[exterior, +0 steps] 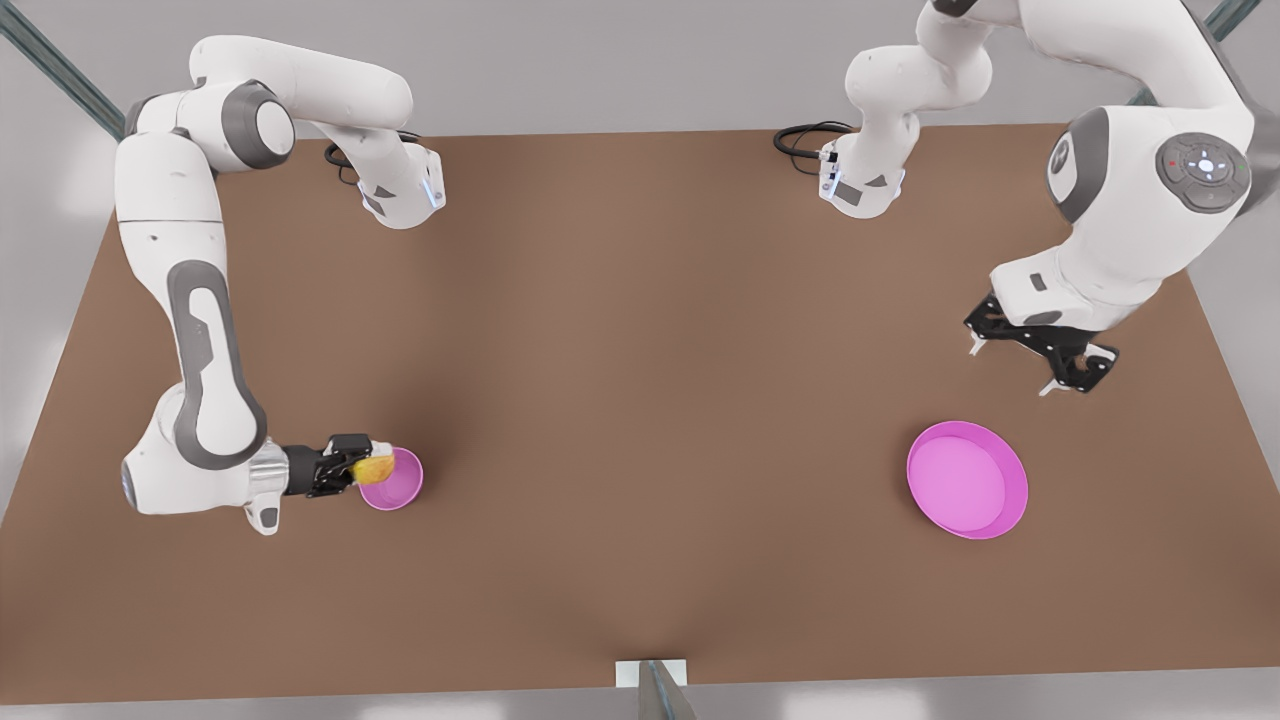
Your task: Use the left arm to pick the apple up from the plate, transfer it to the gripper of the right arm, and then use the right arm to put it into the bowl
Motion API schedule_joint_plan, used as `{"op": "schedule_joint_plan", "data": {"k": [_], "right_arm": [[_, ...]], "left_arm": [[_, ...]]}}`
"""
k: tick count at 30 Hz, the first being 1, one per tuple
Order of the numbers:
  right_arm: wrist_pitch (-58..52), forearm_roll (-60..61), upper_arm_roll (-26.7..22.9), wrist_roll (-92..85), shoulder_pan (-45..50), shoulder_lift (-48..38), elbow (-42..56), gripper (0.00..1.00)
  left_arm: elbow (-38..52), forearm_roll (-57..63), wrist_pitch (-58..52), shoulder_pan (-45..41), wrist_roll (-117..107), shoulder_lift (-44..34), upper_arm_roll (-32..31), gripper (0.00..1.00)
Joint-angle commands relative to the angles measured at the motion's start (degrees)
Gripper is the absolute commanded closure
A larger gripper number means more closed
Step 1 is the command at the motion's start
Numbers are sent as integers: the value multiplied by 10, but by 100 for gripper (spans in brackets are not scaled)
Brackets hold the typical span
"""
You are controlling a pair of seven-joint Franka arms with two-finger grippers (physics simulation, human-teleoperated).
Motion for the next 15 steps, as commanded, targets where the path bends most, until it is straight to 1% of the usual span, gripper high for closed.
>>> {"op": "schedule_joint_plan", "data": {"k": [1, 4, 5, 6, 7, 11, 13, 14, 15], "right_arm": [[21, -52, 0, -55, 0, 2, 0, 28], [37, -82, 1, -62, 3, 8, -4, 27], [39, -82, 4, -62, 2, 8, 0, 24], [39, -82, 5, -61, 2, 9, 0, 16], [42, -82, 5, -62, 2, 9, 0, 0], [39, -82, 5, -61, 0, 7, 5, 0], [12, -102, -1, -50, -1, -12, 52, 0], [-30, -131, -1, -6, -1, -30, 92, 0], [-48, -185, 5, 73, 4, -69, 130, 0]], "left_arm": [[-12, -41, -40, -12, -360, -11, 20, 0], [4, -38, -42, -10, -363, 0, 21, 0], [3, -39, -49, -10, -362, 2, 21, 0], [3, -39, -52, -10, -362, 2, 21, 0], [3, -39, -52, -10, -362, 3, 21, 0], [2, -39, -55, -10, -361, 4, 22, 0], [3, -39, -55, -10, -362, 4, 21, 0], [3, -39, -55, -10, -362, 4, 22, 0], [3, -38, -55, -10, -362, 4, 21, 0]]}}
